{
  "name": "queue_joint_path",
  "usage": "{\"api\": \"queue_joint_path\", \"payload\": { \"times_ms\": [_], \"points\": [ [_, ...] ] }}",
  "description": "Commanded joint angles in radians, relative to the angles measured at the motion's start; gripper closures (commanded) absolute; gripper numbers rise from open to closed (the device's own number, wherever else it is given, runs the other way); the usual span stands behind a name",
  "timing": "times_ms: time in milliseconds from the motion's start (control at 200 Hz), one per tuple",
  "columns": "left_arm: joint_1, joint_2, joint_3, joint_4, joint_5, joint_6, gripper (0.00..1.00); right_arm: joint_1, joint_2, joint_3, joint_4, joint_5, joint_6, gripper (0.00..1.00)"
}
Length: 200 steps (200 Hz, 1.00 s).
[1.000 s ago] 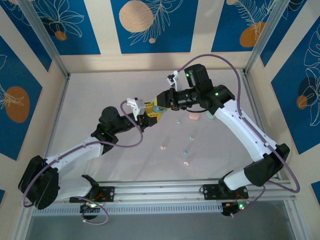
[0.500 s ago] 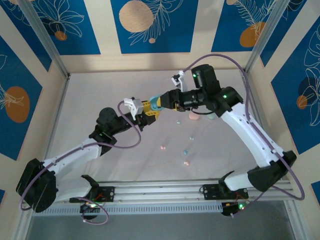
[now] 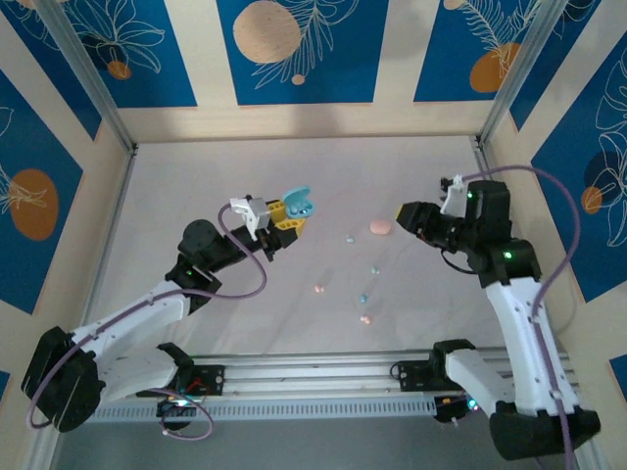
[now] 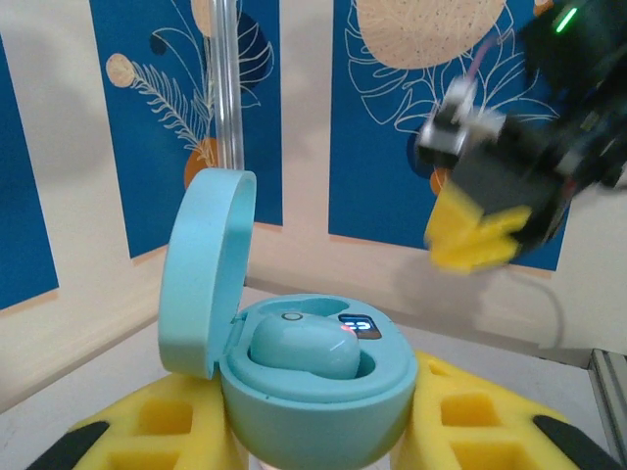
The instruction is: Insert wireless bluetooth earbuds into charging case
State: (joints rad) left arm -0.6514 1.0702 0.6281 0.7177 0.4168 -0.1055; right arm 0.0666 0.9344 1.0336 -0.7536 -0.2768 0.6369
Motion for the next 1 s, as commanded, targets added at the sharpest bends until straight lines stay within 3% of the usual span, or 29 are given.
{"api": "queue_joint_path", "payload": {
  "times_ms": [0, 160, 390, 755, 995],
  "points": [
    [-0.004, -0.037, -0.001, 0.016, -0.015, -0.015, 0.75, -0.012, 0.095, -0.14, -0.059, -0.059, 0.001, 0.63],
    [-0.004, -0.047, 0.001, 0.012, -0.019, -0.022, 0.75, 0.106, 0.269, -0.217, -0.089, 0.031, -0.013, 0.65],
    [-0.005, -0.05, 0.005, 0.009, -0.021, -0.024, 0.75, 0.271, 0.434, -0.269, 0.002, 0.06, 0.037, 0.56],
    [-0.004, -0.066, 0.005, -0.022, -0.03, -0.011, 0.75, 0.361, 0.63, -0.241, 0.073, 0.069, 0.055, 0.55],
    [-0.004, -0.07, 0.009, -0.038, -0.034, -0.004, 0.74, 0.412, 0.697, -0.193, 0.126, 0.027, 0.066, 0.61]
  ]
}}
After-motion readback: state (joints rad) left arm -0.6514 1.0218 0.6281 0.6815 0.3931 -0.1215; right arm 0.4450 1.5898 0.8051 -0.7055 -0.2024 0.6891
